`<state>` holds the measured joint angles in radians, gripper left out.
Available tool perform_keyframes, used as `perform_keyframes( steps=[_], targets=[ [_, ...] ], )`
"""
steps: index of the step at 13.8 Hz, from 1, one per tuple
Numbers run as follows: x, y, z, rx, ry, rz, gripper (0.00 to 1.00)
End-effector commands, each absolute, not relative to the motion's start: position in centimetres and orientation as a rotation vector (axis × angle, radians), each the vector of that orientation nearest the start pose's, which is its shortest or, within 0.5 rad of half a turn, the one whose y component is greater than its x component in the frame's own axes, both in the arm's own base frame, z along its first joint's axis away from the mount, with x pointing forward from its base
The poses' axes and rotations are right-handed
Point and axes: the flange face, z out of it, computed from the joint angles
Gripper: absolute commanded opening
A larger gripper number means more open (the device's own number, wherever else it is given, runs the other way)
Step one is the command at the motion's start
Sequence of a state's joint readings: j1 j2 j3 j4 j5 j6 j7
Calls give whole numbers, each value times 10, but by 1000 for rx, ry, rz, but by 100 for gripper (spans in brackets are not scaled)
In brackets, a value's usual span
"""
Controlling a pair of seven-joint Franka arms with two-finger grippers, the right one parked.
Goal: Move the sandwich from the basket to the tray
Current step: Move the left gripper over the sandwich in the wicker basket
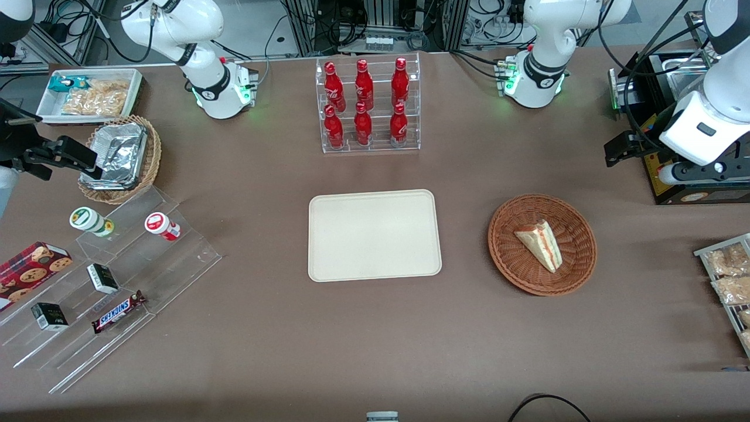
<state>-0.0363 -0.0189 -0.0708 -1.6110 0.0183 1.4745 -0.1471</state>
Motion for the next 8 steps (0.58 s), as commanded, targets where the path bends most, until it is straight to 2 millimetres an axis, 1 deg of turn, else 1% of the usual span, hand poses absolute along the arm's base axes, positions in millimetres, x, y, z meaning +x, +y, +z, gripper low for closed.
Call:
perform_keyframes(
  steps=[1,2,4,5,8],
  targets=[
    [535,-56,605,-3097,-23,194,100],
    [535,-57,596,-3103,-22,229,100],
    [535,-57,562,-3094,-12,310,100],
    [536,-57,542,-3091,-8,320,100],
    [534,-58,494,-3092,-3,295,100]
  ],
)
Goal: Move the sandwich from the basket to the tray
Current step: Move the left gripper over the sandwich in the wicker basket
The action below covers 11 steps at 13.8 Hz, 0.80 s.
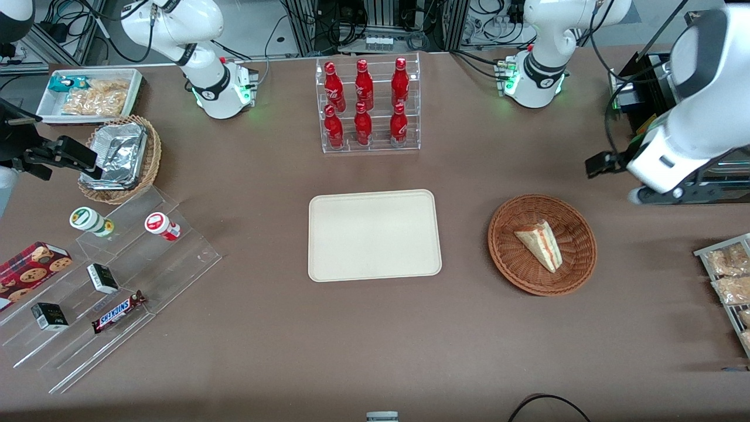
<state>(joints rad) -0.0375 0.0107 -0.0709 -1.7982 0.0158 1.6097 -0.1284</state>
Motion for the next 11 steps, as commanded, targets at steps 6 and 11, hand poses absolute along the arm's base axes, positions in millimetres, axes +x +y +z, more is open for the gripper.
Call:
perform_keyframes(
  steps=[6,11],
  targets=[
    [526,-61,394,-3117,-15,124,100],
    [523,-73,349,-3105,-371,41,100]
  ],
)
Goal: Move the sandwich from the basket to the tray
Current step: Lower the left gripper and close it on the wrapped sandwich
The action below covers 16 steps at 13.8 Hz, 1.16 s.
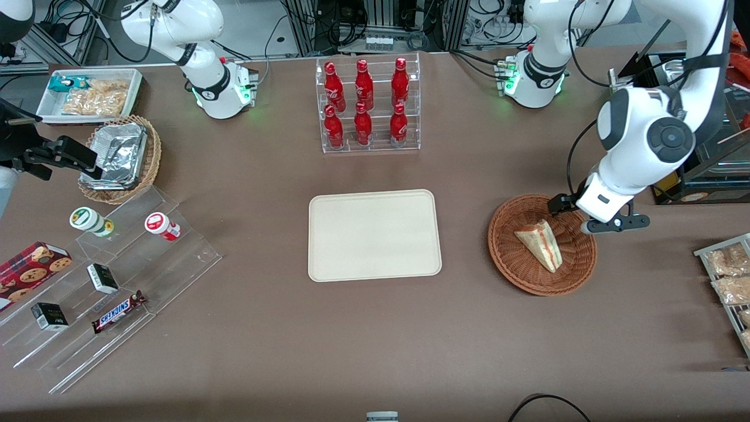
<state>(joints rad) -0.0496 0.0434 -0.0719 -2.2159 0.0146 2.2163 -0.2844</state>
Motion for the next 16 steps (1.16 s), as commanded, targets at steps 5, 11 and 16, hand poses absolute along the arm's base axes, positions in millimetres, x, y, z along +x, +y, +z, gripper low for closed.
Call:
perform_keyframes(
  steps=[5,11,16],
  targets=[
    [536,-90,323,-3028,-861,-22,100],
    [549,-106,299,-2941,-1135,-19,100],
    [554,-100,269,-2951,-1061,39,100]
  ],
)
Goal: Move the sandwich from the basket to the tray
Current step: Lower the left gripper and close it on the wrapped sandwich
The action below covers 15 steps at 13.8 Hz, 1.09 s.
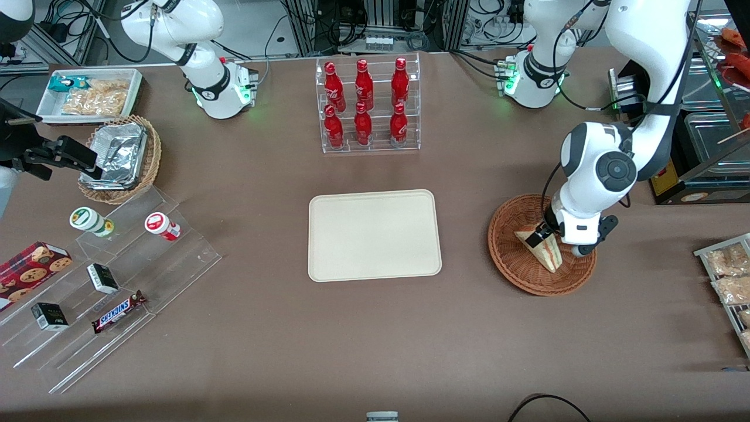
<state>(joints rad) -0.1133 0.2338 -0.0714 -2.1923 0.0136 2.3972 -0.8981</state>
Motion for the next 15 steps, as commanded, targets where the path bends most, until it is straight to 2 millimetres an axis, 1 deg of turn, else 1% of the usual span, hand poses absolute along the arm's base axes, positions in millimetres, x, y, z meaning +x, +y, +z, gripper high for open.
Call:
perform_keyframes(
  steps=[1,2,3,4,5,6,7,9,11,13,14,15],
  targets=[
    [556,-101,264,-2949,-1063,48,100],
    [558,-97,257,-2941,-1076,65,100],
    [558,-95,255,-2937,-1080,72,98],
    [558,-95,255,-2934,-1086,74,78],
    [557,-96,254,-2932,-1081,82,41],
    [558,-95,255,-2935,-1074,82,16],
    [559,-95,258,-2937,-1075,76,10],
    [563,-96,267,-2925,-1062,108,8],
    [574,-98,287,-2890,-1035,187,8],
    [582,-103,311,-2889,-950,251,7],
    [584,-105,319,-2913,-884,257,7],
    [583,-111,321,-2944,-798,256,7]
  ],
)
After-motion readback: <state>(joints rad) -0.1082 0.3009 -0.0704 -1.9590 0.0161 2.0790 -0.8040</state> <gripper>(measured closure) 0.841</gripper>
